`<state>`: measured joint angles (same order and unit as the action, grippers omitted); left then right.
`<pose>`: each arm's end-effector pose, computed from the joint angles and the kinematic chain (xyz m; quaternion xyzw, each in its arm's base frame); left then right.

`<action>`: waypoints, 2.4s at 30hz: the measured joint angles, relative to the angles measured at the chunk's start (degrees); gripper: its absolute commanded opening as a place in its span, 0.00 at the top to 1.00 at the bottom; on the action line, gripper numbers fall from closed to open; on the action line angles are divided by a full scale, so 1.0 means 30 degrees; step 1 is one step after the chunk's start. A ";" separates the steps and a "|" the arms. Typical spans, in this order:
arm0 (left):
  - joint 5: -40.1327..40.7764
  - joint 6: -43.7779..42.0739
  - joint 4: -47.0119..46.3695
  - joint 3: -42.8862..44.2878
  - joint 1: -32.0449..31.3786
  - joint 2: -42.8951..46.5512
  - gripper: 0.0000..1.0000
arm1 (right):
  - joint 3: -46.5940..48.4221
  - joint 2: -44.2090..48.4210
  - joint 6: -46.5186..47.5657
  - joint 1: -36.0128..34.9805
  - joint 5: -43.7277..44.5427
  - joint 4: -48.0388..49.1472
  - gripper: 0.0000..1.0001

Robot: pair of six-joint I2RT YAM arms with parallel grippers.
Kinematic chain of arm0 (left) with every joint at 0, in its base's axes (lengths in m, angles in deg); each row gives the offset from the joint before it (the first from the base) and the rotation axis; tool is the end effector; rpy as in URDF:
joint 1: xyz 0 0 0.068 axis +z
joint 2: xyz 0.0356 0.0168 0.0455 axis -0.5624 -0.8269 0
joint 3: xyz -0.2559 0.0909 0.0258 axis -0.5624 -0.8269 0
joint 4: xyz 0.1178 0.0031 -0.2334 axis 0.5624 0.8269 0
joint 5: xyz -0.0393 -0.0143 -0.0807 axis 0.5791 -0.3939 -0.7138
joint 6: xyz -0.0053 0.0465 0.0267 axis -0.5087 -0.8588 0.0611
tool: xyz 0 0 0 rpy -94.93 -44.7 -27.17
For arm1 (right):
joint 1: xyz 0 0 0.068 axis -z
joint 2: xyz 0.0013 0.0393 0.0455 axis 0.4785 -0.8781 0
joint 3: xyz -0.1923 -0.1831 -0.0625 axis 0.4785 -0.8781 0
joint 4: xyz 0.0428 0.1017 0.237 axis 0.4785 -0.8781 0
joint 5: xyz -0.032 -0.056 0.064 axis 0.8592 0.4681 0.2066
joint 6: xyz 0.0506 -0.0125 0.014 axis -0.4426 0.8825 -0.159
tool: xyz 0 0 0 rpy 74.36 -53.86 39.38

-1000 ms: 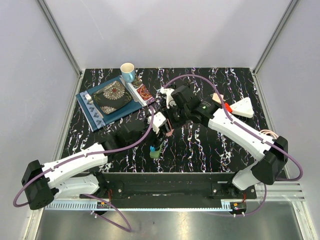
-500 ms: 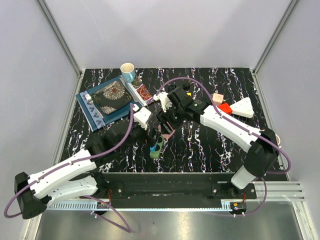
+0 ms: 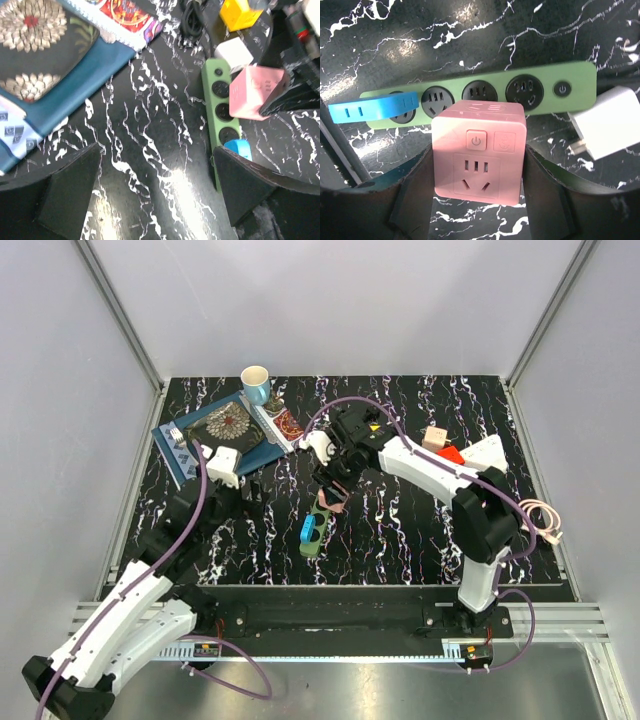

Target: Insert the plug

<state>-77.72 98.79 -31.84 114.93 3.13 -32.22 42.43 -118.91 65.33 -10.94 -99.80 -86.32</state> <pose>0.1370 -0.0773 0.3015 0.1205 0.8144 -0.1458 0.5486 0.2950 0.2587 0.2457 -0.5278 0.7963 0.1958 0.2214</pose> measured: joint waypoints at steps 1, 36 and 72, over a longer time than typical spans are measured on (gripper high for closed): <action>-0.0117 0.0131 0.0321 -0.0182 0.0270 0.0073 0.01 | 0.0211 -0.0321 0.0321 0.0036 -0.0219 0.0022 1.00; -0.3257 0.3075 0.1552 -0.0969 -0.0299 -0.1851 0.01 | 0.2149 -0.2426 0.2914 0.0656 -0.3781 -0.0481 1.00; -0.2922 0.2841 0.1727 -0.0670 -0.0299 -0.1785 0.01 | 0.2157 -0.2390 0.3067 0.0138 -0.3009 -0.0240 1.00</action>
<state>-86.49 107.31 -26.66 112.92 2.23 -37.57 48.90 -126.08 74.53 -10.53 -108.83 -87.04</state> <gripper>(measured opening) 0.987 0.656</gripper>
